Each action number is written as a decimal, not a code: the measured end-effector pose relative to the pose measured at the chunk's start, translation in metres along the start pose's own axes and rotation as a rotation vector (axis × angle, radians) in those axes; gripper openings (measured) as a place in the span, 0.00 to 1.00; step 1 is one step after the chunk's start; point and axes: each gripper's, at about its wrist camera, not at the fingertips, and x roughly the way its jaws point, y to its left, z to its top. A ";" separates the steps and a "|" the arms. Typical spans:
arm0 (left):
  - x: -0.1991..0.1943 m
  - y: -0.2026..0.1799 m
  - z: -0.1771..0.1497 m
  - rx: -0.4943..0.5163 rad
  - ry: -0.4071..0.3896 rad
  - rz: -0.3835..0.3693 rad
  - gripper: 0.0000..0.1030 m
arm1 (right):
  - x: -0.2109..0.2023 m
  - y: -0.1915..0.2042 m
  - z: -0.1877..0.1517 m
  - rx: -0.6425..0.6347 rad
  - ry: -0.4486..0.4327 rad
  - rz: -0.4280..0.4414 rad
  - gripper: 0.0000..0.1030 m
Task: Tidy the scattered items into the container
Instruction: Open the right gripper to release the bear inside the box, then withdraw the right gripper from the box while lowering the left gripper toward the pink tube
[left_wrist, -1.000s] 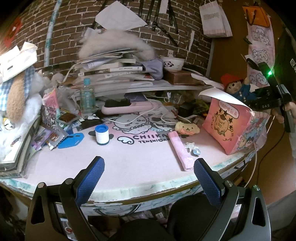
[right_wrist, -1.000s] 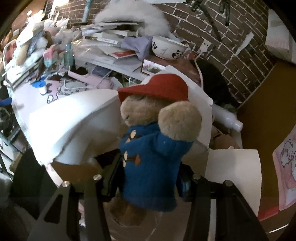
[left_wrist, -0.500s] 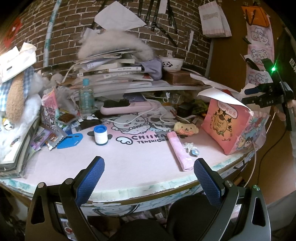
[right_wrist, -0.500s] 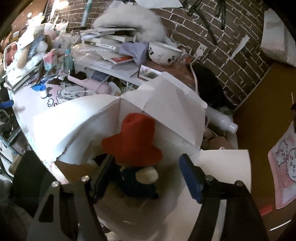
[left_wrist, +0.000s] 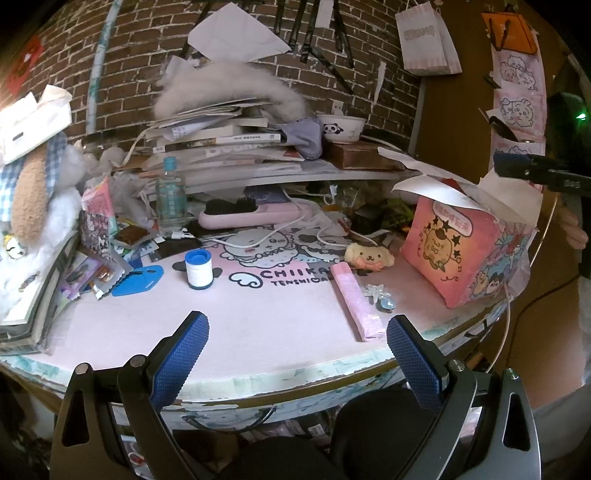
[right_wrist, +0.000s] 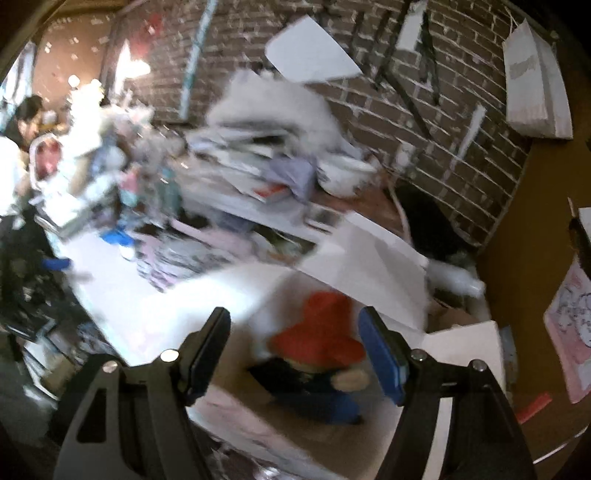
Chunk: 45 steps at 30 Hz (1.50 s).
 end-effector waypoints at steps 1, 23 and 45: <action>0.000 0.000 0.000 0.000 0.001 0.000 0.94 | -0.004 0.007 0.001 0.001 -0.021 0.022 0.67; 0.037 -0.024 -0.002 -0.024 0.018 -0.145 0.93 | 0.020 0.099 -0.051 0.112 -0.134 0.264 0.47; 0.115 -0.068 0.000 0.067 0.145 -0.078 0.37 | 0.017 0.081 -0.071 0.192 -0.189 0.241 0.47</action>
